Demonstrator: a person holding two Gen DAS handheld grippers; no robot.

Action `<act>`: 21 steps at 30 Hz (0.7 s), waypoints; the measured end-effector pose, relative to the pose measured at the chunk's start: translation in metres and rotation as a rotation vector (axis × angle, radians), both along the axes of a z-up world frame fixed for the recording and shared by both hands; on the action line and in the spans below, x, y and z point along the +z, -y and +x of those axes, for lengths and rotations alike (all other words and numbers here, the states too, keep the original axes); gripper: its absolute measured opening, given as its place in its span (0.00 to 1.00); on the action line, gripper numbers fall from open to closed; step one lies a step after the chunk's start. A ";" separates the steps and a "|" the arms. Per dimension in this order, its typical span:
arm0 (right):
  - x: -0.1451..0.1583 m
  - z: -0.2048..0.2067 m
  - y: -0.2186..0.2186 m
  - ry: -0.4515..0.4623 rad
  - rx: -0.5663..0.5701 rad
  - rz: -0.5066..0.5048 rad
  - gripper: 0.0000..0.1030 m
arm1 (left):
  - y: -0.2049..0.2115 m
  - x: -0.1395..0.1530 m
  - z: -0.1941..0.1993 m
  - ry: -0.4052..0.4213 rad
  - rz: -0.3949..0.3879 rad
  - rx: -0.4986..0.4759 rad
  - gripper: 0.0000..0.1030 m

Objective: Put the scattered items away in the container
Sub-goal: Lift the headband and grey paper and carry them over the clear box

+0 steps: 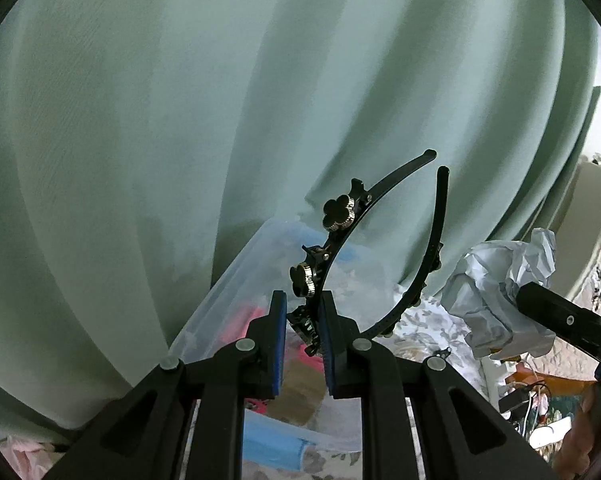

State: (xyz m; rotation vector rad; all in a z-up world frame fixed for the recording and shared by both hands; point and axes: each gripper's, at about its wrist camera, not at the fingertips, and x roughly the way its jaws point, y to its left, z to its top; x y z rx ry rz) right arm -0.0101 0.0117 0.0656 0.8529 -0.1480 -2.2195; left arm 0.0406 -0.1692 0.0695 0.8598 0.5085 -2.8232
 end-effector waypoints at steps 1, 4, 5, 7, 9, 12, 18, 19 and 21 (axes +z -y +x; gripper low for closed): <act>-0.003 -0.001 0.003 0.004 0.006 0.006 0.56 | 0.003 -0.002 0.001 0.005 0.003 0.004 0.15; -0.011 -0.006 0.012 0.017 0.022 0.024 0.56 | 0.010 -0.007 0.002 0.019 0.011 0.017 0.15; -0.014 -0.008 0.015 0.023 0.028 0.030 0.56 | 0.013 -0.008 0.003 0.024 0.013 0.022 0.15; -0.014 -0.007 0.021 0.035 0.037 0.036 0.56 | 0.017 -0.011 0.003 0.033 0.017 0.028 0.15; -0.018 -0.010 0.026 0.045 0.045 0.046 0.56 | 0.021 -0.013 0.004 0.042 0.022 0.034 0.15; -0.020 -0.012 0.034 0.059 0.057 0.066 0.56 | 0.028 -0.018 0.005 0.057 0.028 0.044 0.15; -0.038 -0.020 0.050 0.091 0.084 0.107 0.56 | 0.036 -0.025 0.007 0.085 0.035 0.055 0.15; -0.041 -0.022 0.053 0.094 0.087 0.114 0.56 | 0.037 -0.027 0.008 0.090 0.035 0.056 0.15; -0.043 -0.021 0.057 0.099 0.089 0.125 0.56 | 0.041 -0.029 0.009 0.101 0.038 0.062 0.15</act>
